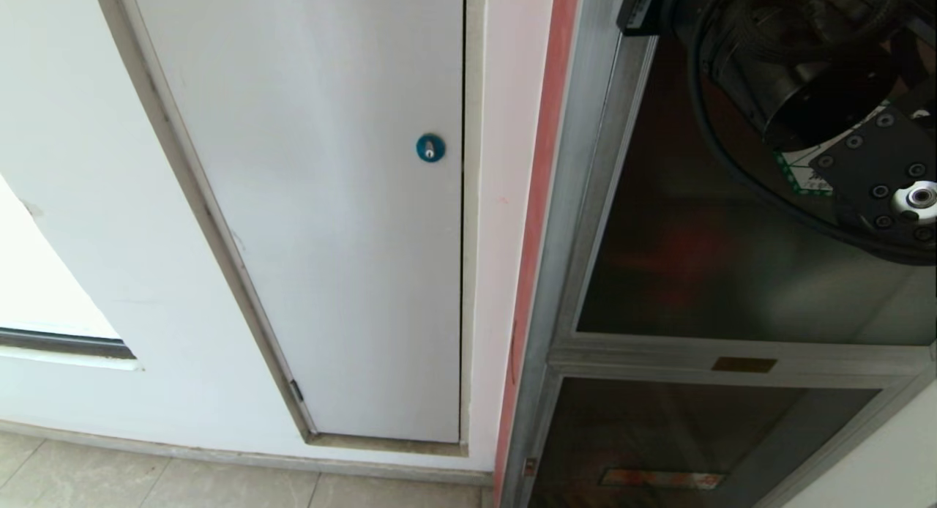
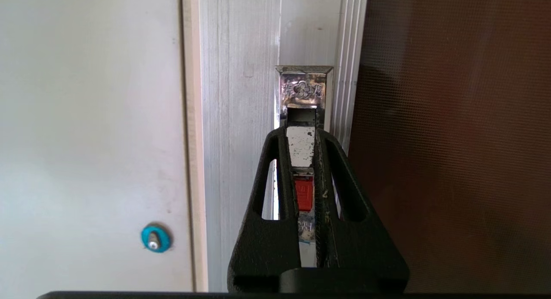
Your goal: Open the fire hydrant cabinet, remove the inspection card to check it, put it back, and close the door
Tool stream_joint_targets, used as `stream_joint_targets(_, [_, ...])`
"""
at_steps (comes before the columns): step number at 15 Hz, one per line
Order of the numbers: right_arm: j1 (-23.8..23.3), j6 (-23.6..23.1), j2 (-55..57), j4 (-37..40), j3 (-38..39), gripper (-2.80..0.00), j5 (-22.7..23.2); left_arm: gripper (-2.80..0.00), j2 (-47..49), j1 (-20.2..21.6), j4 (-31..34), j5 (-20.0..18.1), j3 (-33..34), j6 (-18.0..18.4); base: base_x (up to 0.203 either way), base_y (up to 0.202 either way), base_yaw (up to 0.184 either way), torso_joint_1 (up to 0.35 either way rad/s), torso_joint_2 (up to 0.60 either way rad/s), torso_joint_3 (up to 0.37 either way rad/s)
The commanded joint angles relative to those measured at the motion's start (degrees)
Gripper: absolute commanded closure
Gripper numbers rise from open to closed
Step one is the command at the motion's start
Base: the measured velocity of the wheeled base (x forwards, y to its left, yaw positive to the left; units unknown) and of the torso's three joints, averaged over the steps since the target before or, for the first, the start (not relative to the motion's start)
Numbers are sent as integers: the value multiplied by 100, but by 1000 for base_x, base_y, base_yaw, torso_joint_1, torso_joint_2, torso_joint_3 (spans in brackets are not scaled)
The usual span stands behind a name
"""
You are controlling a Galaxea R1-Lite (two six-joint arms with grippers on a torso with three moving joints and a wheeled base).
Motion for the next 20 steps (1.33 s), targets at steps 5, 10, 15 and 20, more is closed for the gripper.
stream_joint_targets(5, [-33,-13,25,-57,-23,0,14,0,-1,1,1,7,114,1,0,0,0,0,0,0])
stream_joint_targets(10, [-14,-37,-108,-66,157,0,-70,0,-1,1,1,7,114,1,0,0,0,0,0,0])
stream_joint_targets(15, [11,-48,-380,-66,329,0,-82,0,-1,1,1,7,114,-7,0,0,0,0,0,0])
stream_joint_targets(20, [11,-57,-503,-57,337,0,-82,0,-1,1,1,7,114,-8,0,0,0,0,0,0])
